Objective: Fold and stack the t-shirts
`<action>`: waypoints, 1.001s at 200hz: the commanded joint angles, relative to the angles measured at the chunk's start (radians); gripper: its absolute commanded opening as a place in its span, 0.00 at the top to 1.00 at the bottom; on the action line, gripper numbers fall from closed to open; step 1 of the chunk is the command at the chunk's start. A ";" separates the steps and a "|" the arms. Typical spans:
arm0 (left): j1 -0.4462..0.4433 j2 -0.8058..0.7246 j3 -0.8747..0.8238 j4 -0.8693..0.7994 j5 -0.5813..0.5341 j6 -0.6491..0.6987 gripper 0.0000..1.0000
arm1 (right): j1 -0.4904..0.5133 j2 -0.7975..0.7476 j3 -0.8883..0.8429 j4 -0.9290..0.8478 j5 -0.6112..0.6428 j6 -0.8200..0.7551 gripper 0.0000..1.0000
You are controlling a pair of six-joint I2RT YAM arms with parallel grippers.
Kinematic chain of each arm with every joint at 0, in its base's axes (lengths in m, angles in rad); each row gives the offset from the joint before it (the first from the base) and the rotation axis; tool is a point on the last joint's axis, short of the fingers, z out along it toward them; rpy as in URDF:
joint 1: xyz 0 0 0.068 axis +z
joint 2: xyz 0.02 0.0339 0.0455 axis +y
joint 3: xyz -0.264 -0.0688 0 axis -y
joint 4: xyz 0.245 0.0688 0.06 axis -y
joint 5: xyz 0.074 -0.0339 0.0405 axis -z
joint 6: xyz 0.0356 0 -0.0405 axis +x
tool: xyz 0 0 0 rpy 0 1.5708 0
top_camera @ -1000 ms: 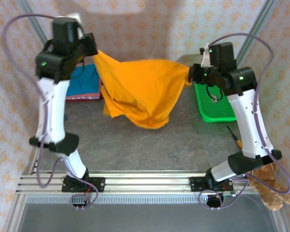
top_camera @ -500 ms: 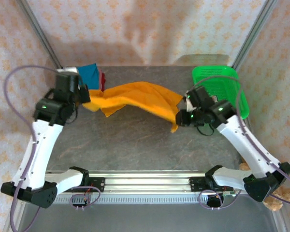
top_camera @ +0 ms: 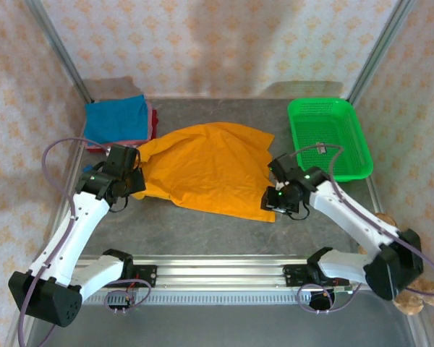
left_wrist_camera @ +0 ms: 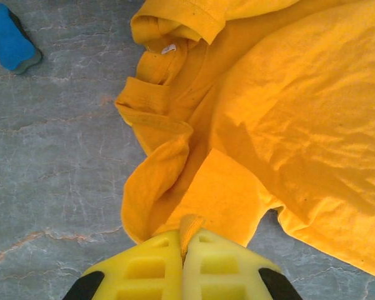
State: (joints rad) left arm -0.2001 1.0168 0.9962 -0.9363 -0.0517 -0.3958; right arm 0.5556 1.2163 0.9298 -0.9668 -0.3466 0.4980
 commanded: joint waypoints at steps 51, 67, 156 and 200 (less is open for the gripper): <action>0.006 0.006 -0.049 0.027 0.036 -0.024 1.00 | 0.000 0.220 -0.059 0.101 0.099 0.076 0.67; 0.006 0.016 -0.059 0.034 0.047 -0.029 1.00 | -0.006 0.248 -0.074 0.112 0.117 0.077 0.67; 0.006 0.052 -0.076 0.048 0.061 -0.037 1.00 | -0.046 0.362 -0.111 0.202 0.131 0.038 0.71; 0.008 0.061 -0.076 0.050 0.078 -0.040 1.00 | -0.052 0.368 -0.086 0.193 0.139 0.019 0.89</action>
State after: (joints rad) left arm -0.2001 1.0771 0.9218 -0.8997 0.0193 -0.4221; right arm 0.5068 1.5608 0.8341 -0.8101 -0.2497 0.5323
